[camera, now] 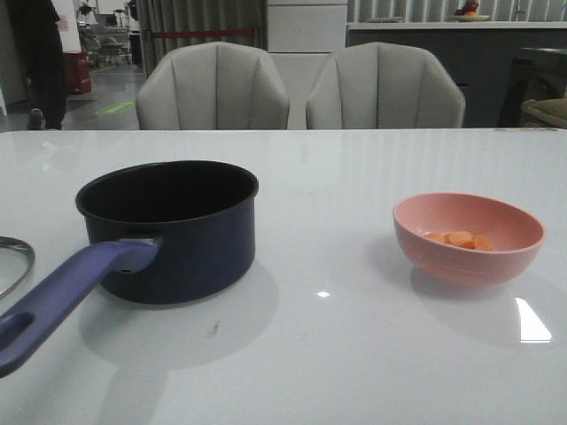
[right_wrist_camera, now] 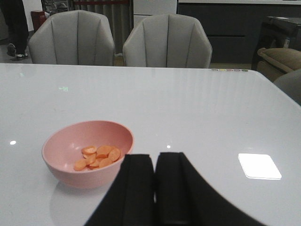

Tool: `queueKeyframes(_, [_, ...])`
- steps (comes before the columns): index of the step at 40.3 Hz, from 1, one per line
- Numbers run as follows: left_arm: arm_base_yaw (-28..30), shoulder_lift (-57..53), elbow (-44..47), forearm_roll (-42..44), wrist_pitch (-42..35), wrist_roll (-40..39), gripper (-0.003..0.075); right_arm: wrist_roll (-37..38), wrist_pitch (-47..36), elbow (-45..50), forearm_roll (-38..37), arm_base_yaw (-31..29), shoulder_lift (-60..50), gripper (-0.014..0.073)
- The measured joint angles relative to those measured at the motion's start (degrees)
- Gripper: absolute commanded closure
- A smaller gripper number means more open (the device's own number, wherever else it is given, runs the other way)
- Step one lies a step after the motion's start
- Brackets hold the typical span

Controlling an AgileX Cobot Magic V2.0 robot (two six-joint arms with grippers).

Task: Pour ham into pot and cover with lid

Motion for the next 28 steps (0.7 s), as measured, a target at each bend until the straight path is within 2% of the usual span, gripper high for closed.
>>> queueKeyframes(6, [-1.0,0.0,0.0,0.3,-0.1,0.0,0.0083,0.0,-9.5,0.1,0.0,0.0,0.0,0.0445])
queueKeyframes(9, [-1.5,0.0,0.0,0.4,-0.1,0.0,0.0083,0.0,-10.6,-1.7,-0.1,0.0,0.0,0.0445])
queueKeyframes(14, [-1.8,0.0,0.0,0.5,-0.1,0.0,0.0083,0.0,-6.2,-9.9,-0.1,0.0,2.4,0.0445])
queueKeyframes(21, [-1.8,0.0,0.2,0.6,-0.1,0.0,0.0083,0.0,7.2,-21.1,-0.1,0.0,12.3,0.0445])
queueKeyframes(28, [-1.8,0.0,0.2,0.7,-0.2,0.0,0.0083,0.0,14.0,-23.5,-0.1,0.0,17.9,0.0445])
